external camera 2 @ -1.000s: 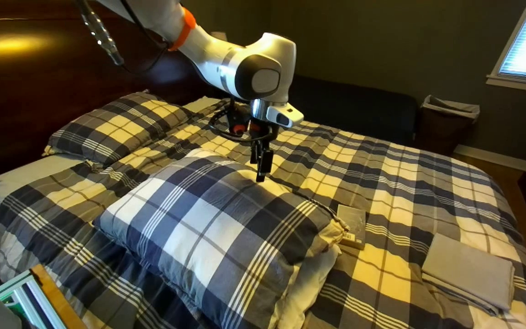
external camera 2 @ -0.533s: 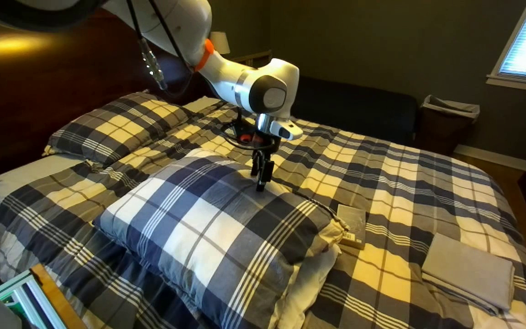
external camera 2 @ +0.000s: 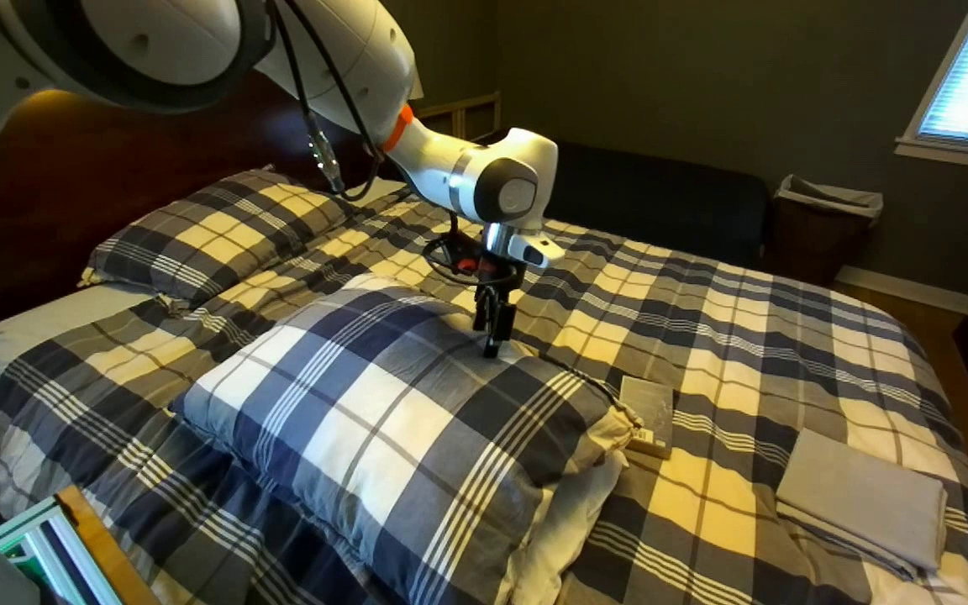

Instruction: Move the top pillow to the right, then put the remote on the bed

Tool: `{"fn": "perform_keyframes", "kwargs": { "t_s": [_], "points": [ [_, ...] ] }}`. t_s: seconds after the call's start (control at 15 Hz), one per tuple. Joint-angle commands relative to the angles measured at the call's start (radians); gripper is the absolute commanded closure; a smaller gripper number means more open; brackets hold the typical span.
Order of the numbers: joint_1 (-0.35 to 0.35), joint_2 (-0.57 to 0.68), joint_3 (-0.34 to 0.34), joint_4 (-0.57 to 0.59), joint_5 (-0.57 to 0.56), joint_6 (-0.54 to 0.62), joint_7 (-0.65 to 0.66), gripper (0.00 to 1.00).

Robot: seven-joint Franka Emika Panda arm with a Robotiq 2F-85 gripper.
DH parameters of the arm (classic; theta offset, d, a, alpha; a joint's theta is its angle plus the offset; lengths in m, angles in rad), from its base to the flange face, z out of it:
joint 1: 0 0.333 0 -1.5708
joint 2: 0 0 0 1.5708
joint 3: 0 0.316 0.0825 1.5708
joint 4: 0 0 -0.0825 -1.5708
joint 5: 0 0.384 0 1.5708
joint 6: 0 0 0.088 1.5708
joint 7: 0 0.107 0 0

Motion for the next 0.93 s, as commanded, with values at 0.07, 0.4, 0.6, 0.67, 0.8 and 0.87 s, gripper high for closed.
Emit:
{"fn": "perform_keyframes", "kwargs": {
  "t_s": [0.07,0.4,0.6,0.67,0.8,0.87],
  "points": [
    [0.004,0.009,-0.022,0.044,0.01,0.001,0.004,0.0],
    [0.006,0.07,-0.022,0.09,0.011,-0.04,0.006,0.0],
    [0.012,0.13,-0.019,0.118,0.009,-0.072,0.007,0.0],
    [0.015,0.156,-0.018,0.132,0.008,-0.093,0.006,0.0],
    [0.026,0.204,-0.016,0.159,0.002,-0.137,0.006,0.0],
    [0.03,0.223,-0.016,0.175,0.001,-0.159,0.007,0.0]
  ]
}}
